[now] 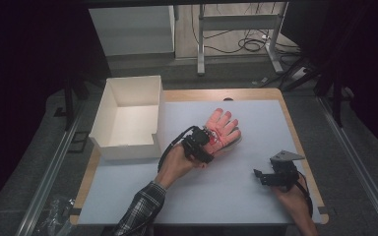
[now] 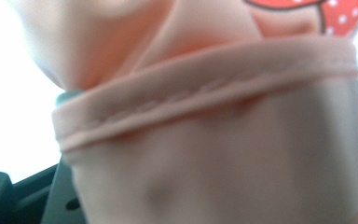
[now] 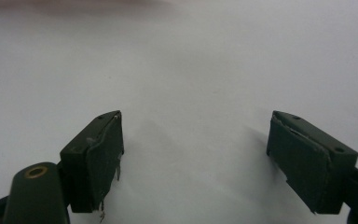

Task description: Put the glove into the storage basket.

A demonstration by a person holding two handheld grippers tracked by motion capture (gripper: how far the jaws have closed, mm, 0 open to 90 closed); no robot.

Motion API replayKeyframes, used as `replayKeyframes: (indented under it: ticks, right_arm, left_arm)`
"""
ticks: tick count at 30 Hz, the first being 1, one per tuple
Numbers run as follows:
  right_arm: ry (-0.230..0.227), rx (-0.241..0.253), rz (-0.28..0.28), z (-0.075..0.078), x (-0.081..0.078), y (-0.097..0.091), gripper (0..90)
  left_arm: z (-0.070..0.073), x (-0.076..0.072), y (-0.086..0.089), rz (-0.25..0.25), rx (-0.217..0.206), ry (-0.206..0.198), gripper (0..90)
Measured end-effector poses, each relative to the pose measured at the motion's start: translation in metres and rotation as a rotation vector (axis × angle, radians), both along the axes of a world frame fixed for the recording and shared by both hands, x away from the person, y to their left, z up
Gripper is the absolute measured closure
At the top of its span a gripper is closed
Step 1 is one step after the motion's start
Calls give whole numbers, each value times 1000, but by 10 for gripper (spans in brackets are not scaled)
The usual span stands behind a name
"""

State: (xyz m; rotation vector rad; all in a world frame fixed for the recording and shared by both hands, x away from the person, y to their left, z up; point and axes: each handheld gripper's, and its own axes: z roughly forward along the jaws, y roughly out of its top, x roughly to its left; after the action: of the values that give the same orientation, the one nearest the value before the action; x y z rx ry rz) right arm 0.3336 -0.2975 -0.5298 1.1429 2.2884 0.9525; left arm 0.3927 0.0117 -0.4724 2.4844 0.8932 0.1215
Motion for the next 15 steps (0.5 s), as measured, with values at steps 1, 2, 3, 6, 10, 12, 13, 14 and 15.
replayKeyframes:
  ticks: [1,2,3,6,10,12,13,14,15]
  right_arm:
    - [0,0,0,0,0,0,188]
    - [0,0,0,0,0,0,188]
    - [0,0,0,0,0,0,188]
    - [-1,-1,1,0,0,0,187]
    - [-3,1,1,0,0,0,187]
    - [-3,1,0,0,0,0,187]
    - [-3,1,0,0,0,0,187]
    - [-3,1,1,0,0,0,187]
    - [-3,1,1,0,0,0,187]
  left_arm:
    - [5,1,1,-2,5,2,411]
    - [5,1,1,-2,5,2,410]
    - [12,2,2,9,6,-2,410]
    - [18,4,3,18,11,-8,409]
    - [30,6,7,37,20,-21,407]
    - [36,7,9,44,24,-28,406]
    - [38,7,11,48,25,-28,406]
    - [42,8,12,52,24,-30,405]
    - [44,8,14,59,22,-35,406]
